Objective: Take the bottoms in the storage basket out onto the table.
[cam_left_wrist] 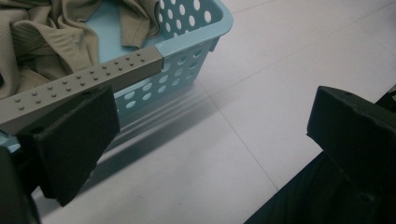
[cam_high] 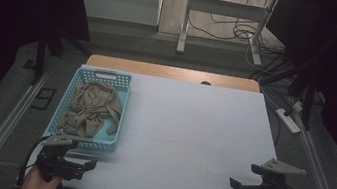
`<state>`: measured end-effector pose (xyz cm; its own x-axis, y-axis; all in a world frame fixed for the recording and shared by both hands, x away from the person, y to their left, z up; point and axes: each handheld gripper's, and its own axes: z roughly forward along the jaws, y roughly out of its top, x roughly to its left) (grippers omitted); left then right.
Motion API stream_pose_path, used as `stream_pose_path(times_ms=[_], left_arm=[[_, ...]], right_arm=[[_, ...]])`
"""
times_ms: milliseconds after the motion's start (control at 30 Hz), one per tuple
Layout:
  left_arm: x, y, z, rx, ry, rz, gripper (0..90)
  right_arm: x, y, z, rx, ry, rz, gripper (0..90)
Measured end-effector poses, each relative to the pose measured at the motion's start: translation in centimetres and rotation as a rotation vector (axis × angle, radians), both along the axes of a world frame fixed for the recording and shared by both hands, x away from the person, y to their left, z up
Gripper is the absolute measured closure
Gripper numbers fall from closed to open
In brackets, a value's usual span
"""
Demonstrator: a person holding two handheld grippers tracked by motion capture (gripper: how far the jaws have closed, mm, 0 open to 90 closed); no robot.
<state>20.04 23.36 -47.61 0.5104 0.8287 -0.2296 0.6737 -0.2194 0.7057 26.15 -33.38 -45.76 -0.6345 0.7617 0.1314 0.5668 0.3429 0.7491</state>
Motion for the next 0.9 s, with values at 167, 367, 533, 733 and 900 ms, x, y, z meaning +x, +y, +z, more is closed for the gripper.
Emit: stream_pose_path(times_ms=[167,367,533,733,900], left_arm=[[0.01,-0.01,0.0,0.002,0.002,0.001,1.8],[0.01,-0.01,0.03,-0.002,0.002,-0.007,2.0],[-0.05,0.01,0.12,-0.001,-0.004,-0.013,1.8],[0.04,-0.02,0.41,0.003,-0.009,-0.041,1.8],[0.17,0.33,0.56,-0.027,-0.013,-0.054,1.9]], right_arm=[[-0.01,0.04,0.01,-0.005,0.002,0.005,0.6],[0.0,0.22,-0.02,-0.016,0.006,0.01,0.6],[0.05,0.25,-0.05,-0.019,0.008,0.013,0.7],[0.04,0.23,-0.04,-0.016,0.009,0.012,0.7],[0.04,0.24,-0.05,-0.015,0.01,0.013,0.8]])
